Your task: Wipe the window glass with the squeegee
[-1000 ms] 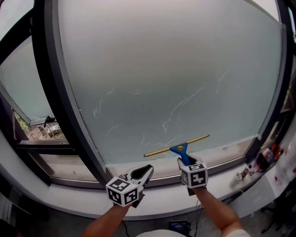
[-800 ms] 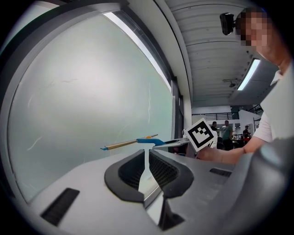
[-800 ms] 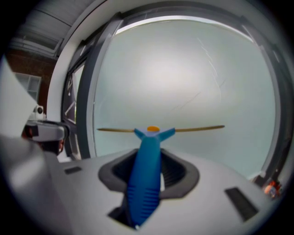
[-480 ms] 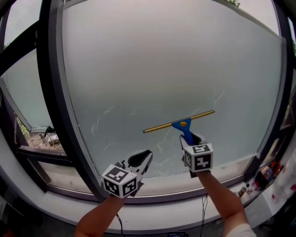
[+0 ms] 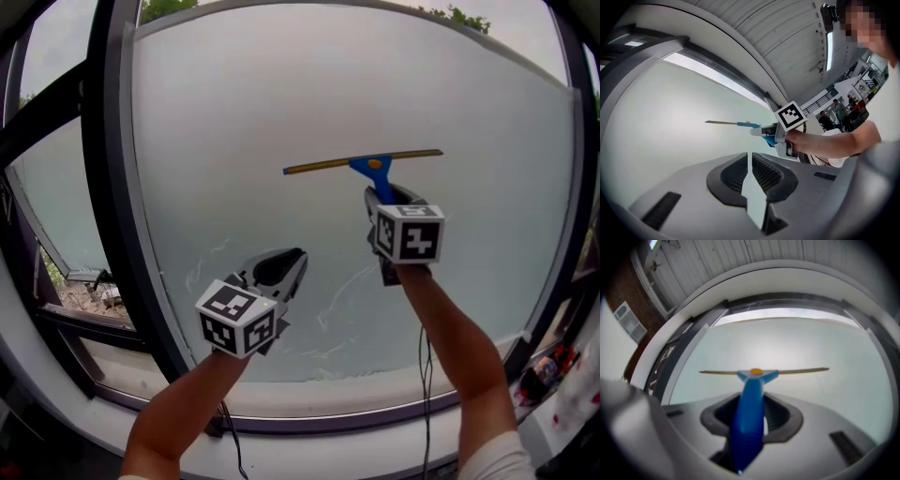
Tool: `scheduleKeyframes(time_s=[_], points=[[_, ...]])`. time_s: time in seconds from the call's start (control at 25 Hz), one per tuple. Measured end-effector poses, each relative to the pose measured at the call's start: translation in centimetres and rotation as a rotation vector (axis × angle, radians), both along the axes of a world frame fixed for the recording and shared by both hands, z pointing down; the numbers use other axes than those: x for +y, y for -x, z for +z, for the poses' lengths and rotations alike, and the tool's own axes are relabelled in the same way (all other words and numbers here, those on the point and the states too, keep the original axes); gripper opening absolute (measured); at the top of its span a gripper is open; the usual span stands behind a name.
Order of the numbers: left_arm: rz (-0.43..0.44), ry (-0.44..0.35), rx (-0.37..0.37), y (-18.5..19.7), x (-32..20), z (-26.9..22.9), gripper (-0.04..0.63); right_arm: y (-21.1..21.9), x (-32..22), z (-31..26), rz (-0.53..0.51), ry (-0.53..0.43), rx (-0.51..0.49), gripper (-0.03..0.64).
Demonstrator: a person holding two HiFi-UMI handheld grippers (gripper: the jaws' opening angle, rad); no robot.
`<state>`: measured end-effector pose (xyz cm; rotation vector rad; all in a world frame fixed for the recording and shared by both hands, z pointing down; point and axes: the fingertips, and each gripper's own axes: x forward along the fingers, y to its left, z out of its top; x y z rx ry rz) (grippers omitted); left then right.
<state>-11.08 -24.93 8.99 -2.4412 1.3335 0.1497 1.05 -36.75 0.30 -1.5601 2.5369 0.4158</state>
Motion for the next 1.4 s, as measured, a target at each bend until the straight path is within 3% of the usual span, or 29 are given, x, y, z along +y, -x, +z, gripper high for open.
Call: scheduleKeyframes(time_s=[0.4,0.68,1.4], points=[[-0.03,-0.083,0.002,0.1,-2.1,-8.0,0.052,1.3,-2.9,-12.6,-0.002,-0.103,-0.071,0.15],[-0.037,-0.111,-0.011,-0.1,-3.3,-10.8,0.052,2.7,-3.8,-19.0,-0.002,-0.184,-0.066,0.15],[-0.032,-0.113,-0.037,-0.7,-3.4,-11.5,0.052,3.5,-5.9,-23.0,0.022,-0.152,-0.103,0.15]])
